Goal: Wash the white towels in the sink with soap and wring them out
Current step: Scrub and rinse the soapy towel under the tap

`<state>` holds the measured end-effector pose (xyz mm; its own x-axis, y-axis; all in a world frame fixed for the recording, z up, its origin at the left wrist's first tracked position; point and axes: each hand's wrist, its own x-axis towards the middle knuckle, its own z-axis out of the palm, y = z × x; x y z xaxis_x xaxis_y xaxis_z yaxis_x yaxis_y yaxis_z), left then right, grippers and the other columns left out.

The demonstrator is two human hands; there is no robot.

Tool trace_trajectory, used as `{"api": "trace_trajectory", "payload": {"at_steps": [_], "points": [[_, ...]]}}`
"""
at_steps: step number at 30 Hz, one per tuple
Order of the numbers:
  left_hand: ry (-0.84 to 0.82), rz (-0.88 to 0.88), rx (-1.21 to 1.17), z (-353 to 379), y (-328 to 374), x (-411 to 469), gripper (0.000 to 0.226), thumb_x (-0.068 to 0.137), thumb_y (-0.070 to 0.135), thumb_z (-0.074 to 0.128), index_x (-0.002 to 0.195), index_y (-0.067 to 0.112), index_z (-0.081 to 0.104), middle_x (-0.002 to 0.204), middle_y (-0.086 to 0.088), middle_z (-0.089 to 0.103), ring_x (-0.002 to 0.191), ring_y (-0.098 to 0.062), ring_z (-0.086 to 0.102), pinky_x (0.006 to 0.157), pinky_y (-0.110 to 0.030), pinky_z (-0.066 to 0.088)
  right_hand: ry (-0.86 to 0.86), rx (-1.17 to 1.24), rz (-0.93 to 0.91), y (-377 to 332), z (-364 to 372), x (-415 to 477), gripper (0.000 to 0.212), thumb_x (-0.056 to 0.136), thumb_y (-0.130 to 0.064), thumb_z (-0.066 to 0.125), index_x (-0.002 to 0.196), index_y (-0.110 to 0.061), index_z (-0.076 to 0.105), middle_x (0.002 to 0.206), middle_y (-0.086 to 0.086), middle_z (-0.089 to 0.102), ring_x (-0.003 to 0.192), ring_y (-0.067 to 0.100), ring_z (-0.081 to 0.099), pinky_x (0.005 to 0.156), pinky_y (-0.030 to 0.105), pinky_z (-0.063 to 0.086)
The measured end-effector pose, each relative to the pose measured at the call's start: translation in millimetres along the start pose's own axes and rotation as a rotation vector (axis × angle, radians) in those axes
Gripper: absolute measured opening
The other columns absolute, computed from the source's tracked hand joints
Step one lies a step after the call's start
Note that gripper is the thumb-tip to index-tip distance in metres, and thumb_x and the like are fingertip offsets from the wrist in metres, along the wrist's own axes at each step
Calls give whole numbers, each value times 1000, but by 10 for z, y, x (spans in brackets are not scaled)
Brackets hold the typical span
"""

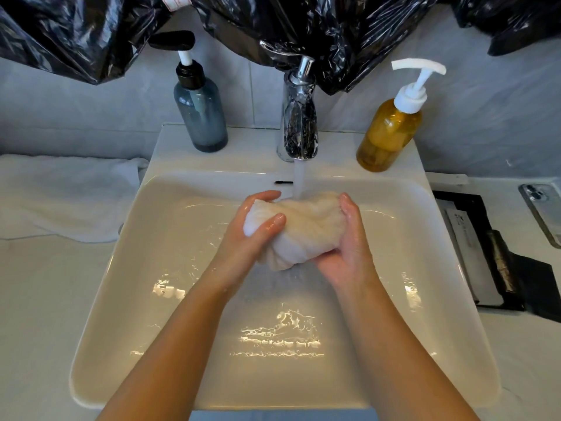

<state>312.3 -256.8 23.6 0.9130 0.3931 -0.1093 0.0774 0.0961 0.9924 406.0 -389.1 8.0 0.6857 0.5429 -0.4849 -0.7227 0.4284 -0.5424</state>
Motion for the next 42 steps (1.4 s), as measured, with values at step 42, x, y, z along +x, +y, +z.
{"api": "trace_trajectory", "payload": {"at_steps": [42], "points": [[90,-600,-621,351,-80,-217,47,93,49,38,102,12,65,77,-13,65,71,-32,60,47,-28,46,-262,-394,-418,-47,123,-82,11,61,-26,66,68,-20,72,72,11,70,76,32,68,72,37,54]]}}
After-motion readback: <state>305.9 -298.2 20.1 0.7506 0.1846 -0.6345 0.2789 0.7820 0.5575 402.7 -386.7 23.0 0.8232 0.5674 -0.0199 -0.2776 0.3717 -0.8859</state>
